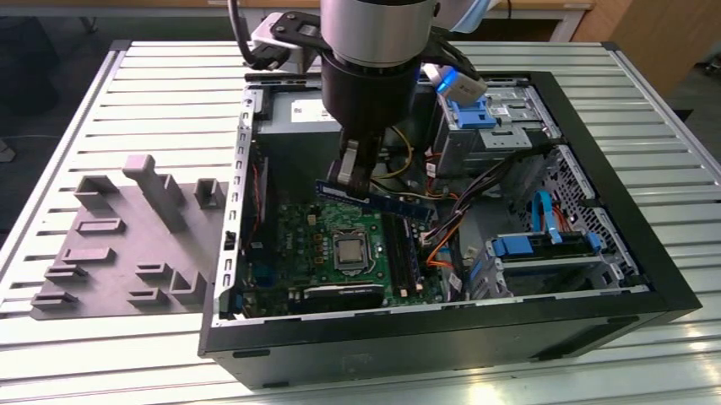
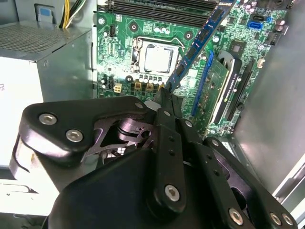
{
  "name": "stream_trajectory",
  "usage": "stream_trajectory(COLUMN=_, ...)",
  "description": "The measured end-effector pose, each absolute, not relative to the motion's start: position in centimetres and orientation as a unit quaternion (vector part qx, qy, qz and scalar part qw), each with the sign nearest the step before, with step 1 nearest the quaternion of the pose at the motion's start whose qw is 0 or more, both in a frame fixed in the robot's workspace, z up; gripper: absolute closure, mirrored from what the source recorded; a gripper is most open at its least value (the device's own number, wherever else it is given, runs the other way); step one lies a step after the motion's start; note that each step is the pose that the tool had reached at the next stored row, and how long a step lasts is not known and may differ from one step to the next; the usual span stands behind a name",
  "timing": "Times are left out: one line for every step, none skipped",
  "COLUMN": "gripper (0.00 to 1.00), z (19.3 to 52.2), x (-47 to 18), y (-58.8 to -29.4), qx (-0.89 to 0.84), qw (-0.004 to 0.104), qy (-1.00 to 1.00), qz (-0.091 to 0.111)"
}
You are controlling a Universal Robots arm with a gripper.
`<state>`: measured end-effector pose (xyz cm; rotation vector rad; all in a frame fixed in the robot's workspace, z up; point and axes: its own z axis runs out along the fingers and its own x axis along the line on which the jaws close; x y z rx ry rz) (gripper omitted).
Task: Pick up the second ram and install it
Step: 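Insert the second ram into the second slot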
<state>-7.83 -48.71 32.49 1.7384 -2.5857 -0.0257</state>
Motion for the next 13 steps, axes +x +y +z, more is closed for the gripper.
stream_trajectory(gripper=0.89, z=32.49, x=-7.83, y=-48.71, qx=0.557, qw=0.013, qy=-0.83, qz=-0.008)
stream_trajectory(gripper=0.89, z=32.49, x=-7.83, y=-48.71, qx=0.556, qw=0.013, qy=-0.831, qz=-0.008)
stream_trajectory(gripper=0.89, z=32.49, x=-7.83, y=-48.71, qx=0.555, qw=0.013, qy=-0.832, qz=-0.008)
stream_trajectory(gripper=0.89, z=32.48, x=-7.83, y=-48.71, qx=0.554, qw=0.013, qy=-0.832, qz=-0.008)
stream_trajectory(gripper=0.89, z=32.49, x=-7.83, y=-48.71, qx=0.553, qw=0.013, qy=-0.833, qz=-0.008)
stream_trajectory(gripper=0.89, z=32.49, x=-7.83, y=-48.71, qx=0.552, qw=0.013, qy=-0.834, qz=-0.008)
stream_trajectory(gripper=0.89, z=32.49, x=-7.83, y=-48.71, qx=0.551, qw=0.013, qy=-0.834, qz=-0.008)
stream_trajectory(gripper=0.89, z=32.48, x=-7.83, y=-48.71, qx=0.55, qw=0.013, qy=-0.835, qz=-0.008)
stream_trajectory(gripper=0.89, z=32.49, x=-7.83, y=-48.71, qx=0.549, qw=0.013, qy=-0.836, qz=-0.008)
stream_trajectory(gripper=0.89, z=32.48, x=-7.83, y=-48.71, qx=0.548, qw=0.013, qy=-0.836, qz=-0.008)
stream_trajectory(gripper=0.89, z=32.48, x=-7.83, y=-48.71, qx=0.547, qw=0.013, qy=-0.837, qz=-0.008)
stream_trajectory(gripper=0.89, z=32.48, x=-7.83, y=-48.71, qx=0.546, qw=0.013, qy=-0.837, qz=-0.008)
stream_trajectory(gripper=0.89, z=32.48, x=-7.83, y=-48.71, qx=0.545, qw=0.013, qy=-0.838, qz=-0.008)
